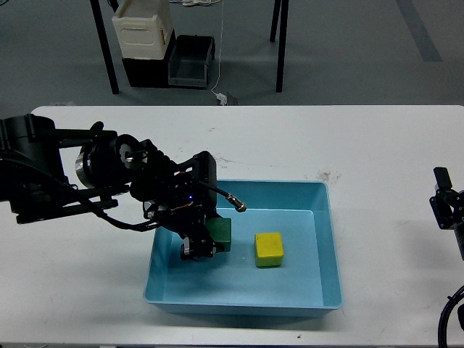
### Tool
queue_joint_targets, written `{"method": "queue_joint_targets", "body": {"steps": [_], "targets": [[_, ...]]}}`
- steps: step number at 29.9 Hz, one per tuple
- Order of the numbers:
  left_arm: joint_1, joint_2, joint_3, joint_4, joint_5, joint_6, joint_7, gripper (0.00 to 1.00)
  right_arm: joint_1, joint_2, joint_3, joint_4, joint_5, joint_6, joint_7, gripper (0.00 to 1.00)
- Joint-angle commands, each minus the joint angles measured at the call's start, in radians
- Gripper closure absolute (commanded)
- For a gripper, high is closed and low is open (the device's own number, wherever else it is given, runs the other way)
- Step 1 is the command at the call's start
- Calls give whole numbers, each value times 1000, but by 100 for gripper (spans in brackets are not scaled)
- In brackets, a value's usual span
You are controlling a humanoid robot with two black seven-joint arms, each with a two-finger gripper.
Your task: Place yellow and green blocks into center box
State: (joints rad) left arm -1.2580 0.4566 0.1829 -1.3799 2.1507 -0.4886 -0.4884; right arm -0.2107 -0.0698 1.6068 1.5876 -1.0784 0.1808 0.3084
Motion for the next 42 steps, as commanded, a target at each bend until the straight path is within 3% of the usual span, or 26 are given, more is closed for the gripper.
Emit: {"method": "queue_joint_targets", "body": {"steps": [1, 6, 11, 15, 19, 23, 24, 28, 30, 34, 37, 39, 42], "targets": [[26, 2, -9, 2, -49, 0, 0, 17, 1, -1, -5, 3, 0, 0, -2, 0], [31, 16, -71, 4, -168, 0, 0, 6, 2, -1, -4, 9, 0, 3, -2, 0], [81, 94, -282, 1, -475, 0, 0, 5, 14, -4, -4, 72, 2, 11, 0, 0], [228, 140, -527, 5, -779, 0, 0, 5, 34, 1, -4, 88, 2, 12, 0, 0], [452, 143, -796, 28, -1097, 0, 0, 5, 97, 11, -11, 87, 26, 14, -8, 0], [661, 131, -974, 29, -1369, 0, 0, 0, 166, 34, -54, 83, 265, 14, -23, 0], [702, 131, -993, 29, -1412, 0, 0, 0, 180, 36, -65, 84, 343, 14, -31, 0], [819, 131, -1010, 24, -1531, 215, 0, 0, 192, 60, -73, 83, 543, 12, -109, 0], [871, 131, -1010, 22, -1639, 265, 0, 0, 185, 65, -71, 84, 622, 14, -146, 0], [936, 129, -1005, 22, -2028, 234, 0, 0, 151, 70, -68, 71, 838, 14, -192, 0], [994, 131, -996, 19, -2293, 141, 0, 0, 108, 70, -65, 69, 968, 23, -247, 0], [1028, 131, -999, 10, -2376, 99, 0, 0, 71, 70, -65, 66, 1012, 54, -275, 0], [1091, 129, -1011, -7, -2427, 101, 0, 0, 25, 70, -67, 66, 1028, 91, -279, 0]]}}
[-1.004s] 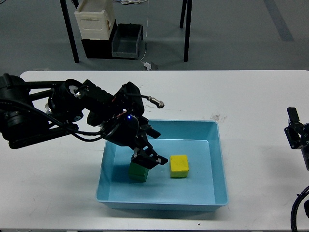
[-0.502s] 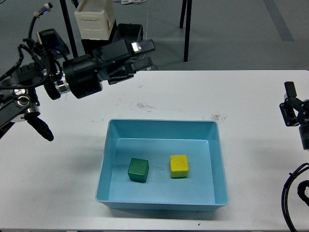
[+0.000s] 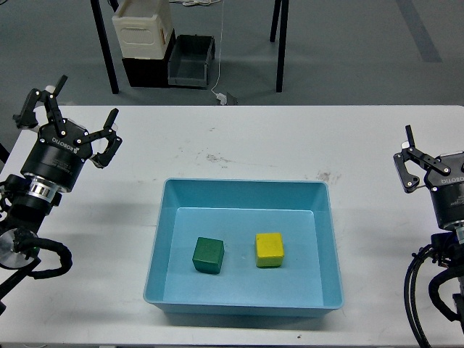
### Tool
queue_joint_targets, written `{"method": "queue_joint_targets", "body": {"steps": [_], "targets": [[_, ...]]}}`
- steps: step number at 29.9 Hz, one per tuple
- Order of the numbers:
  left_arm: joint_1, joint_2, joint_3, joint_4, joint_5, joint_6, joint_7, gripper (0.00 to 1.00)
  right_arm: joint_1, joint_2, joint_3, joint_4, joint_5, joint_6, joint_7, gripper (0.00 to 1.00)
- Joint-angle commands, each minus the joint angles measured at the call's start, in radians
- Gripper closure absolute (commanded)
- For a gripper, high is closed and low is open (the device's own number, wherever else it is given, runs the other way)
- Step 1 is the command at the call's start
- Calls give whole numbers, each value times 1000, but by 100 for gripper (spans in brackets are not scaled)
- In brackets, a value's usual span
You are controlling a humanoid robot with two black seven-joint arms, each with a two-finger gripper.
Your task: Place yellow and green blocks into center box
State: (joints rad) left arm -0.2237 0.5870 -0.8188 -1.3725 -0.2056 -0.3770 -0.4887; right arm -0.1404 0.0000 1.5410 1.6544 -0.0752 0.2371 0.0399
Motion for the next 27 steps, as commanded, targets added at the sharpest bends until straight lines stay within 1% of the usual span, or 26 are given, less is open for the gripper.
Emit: {"method": "queue_joint_targets", "body": {"steps": [1, 8, 12, 15, 21, 25, 27], "targets": [[72, -4, -11, -22, -90, -11, 0, 0, -60, 0, -2, -2, 26, 42, -9, 0], [179, -1, -28, -140, -276, -25, 0, 0, -134, 0, -10, -1, 31, 77, -9, 0], [224, 0, -63, -175, -288, -31, 0, 0, -156, 0, -7, -1, 31, 77, -9, 0], [256, 31, -60, -212, -288, -31, 0, 0, -177, 0, -9, -1, 44, 76, -9, 0], [317, 24, -106, -223, -301, -31, 0, 0, -194, 0, -10, -1, 143, 71, -9, 0], [362, -18, -140, -224, -363, -42, 0, 0, -194, 0, -10, -1, 150, 71, -8, 0], [377, -36, -152, -224, -373, -62, 0, 0, -196, 0, -10, -1, 179, 71, -8, 0]]}}
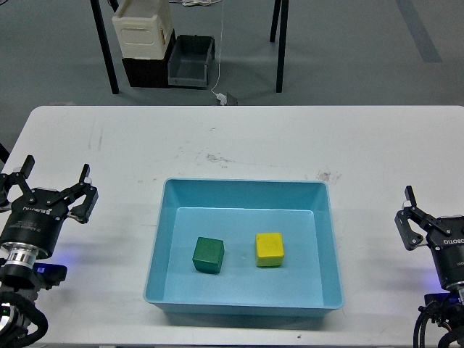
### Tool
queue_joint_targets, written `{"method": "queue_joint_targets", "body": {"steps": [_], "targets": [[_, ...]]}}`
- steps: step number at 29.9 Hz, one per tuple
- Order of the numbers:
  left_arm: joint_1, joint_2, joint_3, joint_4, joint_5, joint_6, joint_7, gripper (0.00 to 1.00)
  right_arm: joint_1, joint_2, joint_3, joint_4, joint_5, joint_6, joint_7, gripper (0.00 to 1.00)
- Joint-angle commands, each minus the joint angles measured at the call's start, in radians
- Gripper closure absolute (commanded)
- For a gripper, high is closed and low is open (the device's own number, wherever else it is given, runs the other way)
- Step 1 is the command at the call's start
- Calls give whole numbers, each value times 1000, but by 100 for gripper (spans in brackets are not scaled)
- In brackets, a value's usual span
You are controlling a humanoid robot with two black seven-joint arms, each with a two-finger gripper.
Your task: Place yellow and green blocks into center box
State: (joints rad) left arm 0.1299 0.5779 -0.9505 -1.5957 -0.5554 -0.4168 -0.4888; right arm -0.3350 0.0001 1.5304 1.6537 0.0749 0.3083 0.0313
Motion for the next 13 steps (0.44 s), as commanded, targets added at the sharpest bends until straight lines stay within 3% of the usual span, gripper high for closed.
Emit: {"method": "queue_joint_targets", "body": {"steps": [1, 13], "targets": [[31, -32, -21, -1, -23, -29, 0, 0, -1, 0, 1, 0, 48, 0, 1, 0], [46, -75, -19, 0, -23, -57, 0, 0, -1, 0, -1, -2, 124, 2, 4, 0]]}}
